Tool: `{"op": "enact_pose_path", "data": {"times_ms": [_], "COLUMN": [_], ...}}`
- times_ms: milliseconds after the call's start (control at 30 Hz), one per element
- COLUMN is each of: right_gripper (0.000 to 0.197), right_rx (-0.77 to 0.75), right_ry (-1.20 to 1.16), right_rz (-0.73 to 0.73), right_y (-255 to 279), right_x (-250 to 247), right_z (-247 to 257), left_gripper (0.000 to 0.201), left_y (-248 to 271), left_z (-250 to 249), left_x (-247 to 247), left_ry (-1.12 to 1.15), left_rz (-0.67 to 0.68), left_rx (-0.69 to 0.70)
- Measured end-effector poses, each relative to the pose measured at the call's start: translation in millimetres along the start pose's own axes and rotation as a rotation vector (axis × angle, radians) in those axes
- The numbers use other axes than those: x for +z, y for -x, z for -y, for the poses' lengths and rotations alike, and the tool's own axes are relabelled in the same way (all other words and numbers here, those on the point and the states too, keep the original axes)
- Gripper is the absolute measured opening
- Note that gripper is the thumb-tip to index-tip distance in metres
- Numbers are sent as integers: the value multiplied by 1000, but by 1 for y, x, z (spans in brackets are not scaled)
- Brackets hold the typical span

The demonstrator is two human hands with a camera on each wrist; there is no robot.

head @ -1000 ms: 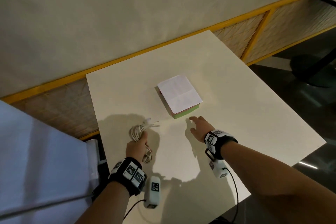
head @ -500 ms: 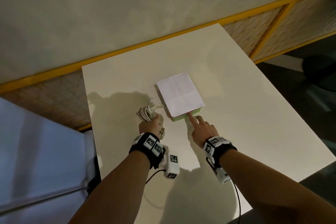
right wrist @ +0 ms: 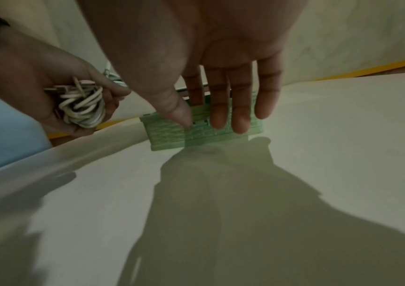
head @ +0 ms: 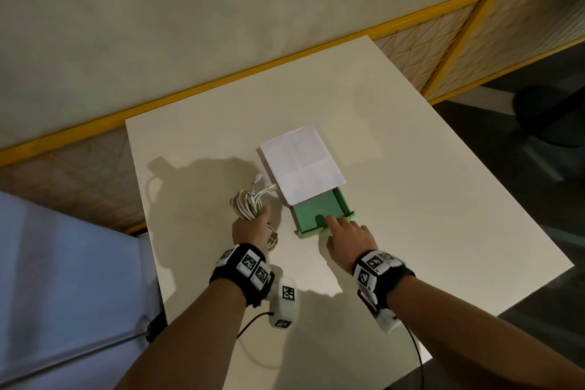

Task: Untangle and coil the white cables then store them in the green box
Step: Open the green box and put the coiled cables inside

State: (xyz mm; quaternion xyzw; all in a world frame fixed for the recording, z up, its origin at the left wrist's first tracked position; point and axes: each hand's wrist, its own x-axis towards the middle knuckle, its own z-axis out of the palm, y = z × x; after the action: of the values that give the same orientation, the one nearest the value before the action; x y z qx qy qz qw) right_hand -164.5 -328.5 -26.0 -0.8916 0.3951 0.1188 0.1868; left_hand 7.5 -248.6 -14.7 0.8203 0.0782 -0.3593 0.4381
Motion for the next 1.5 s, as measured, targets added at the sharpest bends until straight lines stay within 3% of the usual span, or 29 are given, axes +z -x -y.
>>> {"op": "enact_pose_path", "data": {"times_ms": [133,300,400,533,700,833,1000,1167,1300,1400,1500], "right_gripper": [39,39,38,55,70,73,66,67,73,74,64], "right_rx": [7,6,-82,-213,-203,-106,-95,-32,-59,-55,-69], "right_ry": [26,8,-305,-621,-559,-503,-500,-432,-497,-594,-672], "right_rz": [33,43,-19,53,60,72,105,-50,16,219,324], "right_y": [32,55,60,64,63,63,68,69,64,55,48], "right_x": [10,5,-8,-19,-33,-37,-39,-27,-27,-36,-45], "right_z": [-8,-2,23,68,84,77,66,63,51,43,38], "left_gripper": [38,28,25,36,36,40,45,50,53,74,45], "left_y": [2,14,29,55,72,79,85,87,81,73,56], "left_z": [22,44,45,41,33,36,37,33,36,41,38], "left_x": [-17,-24,-21,-17,-22,-16,-6,4,17,27,23], "left_ry": [8,146,248,417,520,442,369,240,190,214,224], "left_rz": [50,168,287,484,626,674,685,778,700,542,429], "left_rx": [32,-23,-27,-46,-81,-59,-65,-50,-39,-13,-21]}}
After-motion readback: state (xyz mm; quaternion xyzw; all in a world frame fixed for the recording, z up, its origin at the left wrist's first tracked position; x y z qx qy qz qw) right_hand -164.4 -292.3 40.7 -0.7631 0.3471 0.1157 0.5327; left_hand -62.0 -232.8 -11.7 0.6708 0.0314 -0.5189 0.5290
